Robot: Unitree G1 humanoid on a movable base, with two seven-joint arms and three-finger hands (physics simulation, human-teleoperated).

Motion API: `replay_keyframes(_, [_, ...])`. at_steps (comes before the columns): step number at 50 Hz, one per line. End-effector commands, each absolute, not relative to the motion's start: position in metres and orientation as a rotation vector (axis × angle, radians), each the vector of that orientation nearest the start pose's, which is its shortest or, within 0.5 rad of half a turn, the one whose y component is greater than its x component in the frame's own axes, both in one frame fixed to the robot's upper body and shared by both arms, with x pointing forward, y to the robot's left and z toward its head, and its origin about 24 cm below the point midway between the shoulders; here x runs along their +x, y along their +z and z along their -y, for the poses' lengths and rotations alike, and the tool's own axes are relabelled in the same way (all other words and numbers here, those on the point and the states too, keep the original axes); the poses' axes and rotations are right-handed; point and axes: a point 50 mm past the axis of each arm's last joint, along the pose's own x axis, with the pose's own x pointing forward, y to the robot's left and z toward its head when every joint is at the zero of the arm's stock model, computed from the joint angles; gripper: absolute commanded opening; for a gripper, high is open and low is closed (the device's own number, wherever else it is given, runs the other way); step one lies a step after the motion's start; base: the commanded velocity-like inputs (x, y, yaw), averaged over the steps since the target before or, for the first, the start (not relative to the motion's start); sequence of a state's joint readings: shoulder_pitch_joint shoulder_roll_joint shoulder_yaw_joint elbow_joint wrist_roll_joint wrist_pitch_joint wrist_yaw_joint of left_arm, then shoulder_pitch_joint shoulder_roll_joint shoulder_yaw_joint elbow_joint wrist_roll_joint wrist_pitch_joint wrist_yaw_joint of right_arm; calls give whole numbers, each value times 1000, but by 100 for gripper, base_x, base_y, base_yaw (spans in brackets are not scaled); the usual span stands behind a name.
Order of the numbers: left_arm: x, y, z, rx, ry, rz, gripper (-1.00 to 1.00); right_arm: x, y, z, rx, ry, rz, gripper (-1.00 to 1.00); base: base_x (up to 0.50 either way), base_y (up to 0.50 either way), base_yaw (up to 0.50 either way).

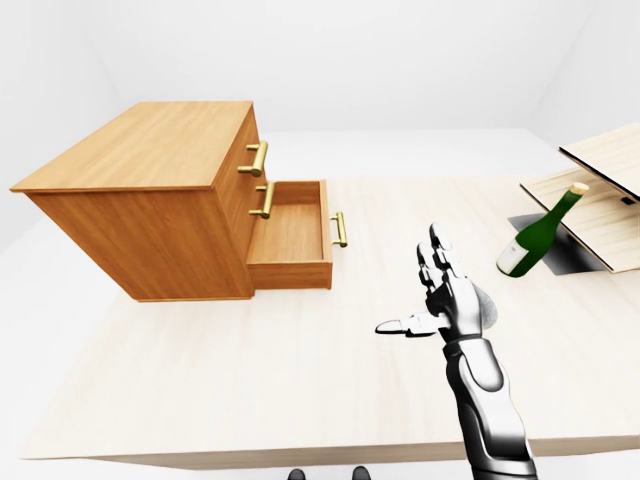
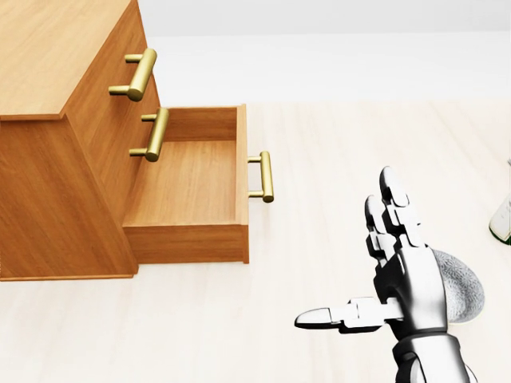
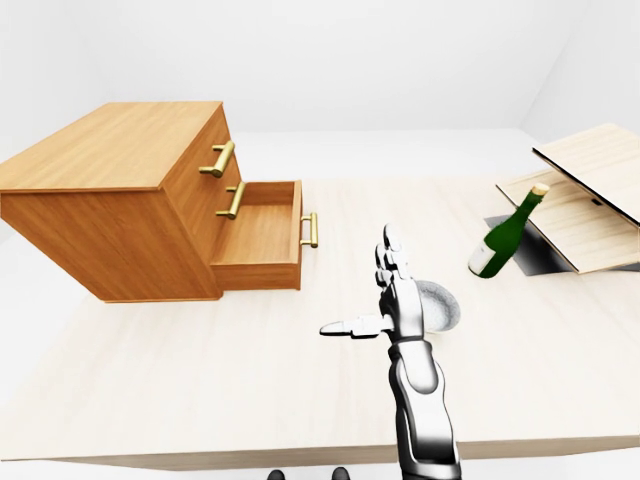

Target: Put the bowl on top of the cabinet.

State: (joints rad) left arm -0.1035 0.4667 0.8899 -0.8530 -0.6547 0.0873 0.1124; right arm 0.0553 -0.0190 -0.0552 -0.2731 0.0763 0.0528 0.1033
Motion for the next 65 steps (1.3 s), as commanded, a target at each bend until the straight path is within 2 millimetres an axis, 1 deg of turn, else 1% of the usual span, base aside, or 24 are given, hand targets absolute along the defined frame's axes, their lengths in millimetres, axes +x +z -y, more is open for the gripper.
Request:
replay_keyframes(1, [120,295,-281,107,374,1134,100,240,88,164,42,44,174,100,0,0,0])
replay_keyframes(7, [117,296,-281,106,373,1145,100,238,89,164,42,52,178,100,0,4,0])
replay_keyframes(11, [118,296,-281,106,374,1142,100,237,91,161,41,62,191,100,0,50,0])
replay_keyframes(17, [118,296,-281,106,374,1141,100,239,88,163,34,48,185,100,0,50,0])
replay_keyframes(21, [117,297,-282,105,375,1144,100,238,89,161,30,56,191,100,0,36,0])
replay_keyframes(22, [117,297,-282,104,374,1145,100,238,90,161,50,56,191,100,0,0,0])
replay_keyframes(25, [118,296,-281,105,374,1139,100,240,88,162,36,43,180,100,0,0,0])
replay_keyframes(31, [117,297,-281,103,372,1146,100,238,91,163,55,46,205,100,4,0,0])
replay_keyframes(39, [117,297,-281,103,371,1146,100,238,92,164,52,41,206,100,50,0,0])
replay_keyframes(44, [117,296,-281,103,373,1144,100,240,89,164,44,30,187,100,45,0,0])
replay_keyframes(54, [117,297,-281,101,371,1145,100,240,90,164,48,30,181,100,0,0,0])
replay_keyframes(59, [116,297,-280,99,368,1149,100,240,92,164,46,29,184,100,0,-47,0])
replay_keyframes(65, [116,297,-280,100,368,1150,100,242,91,166,31,7,168,100,0,0,0])
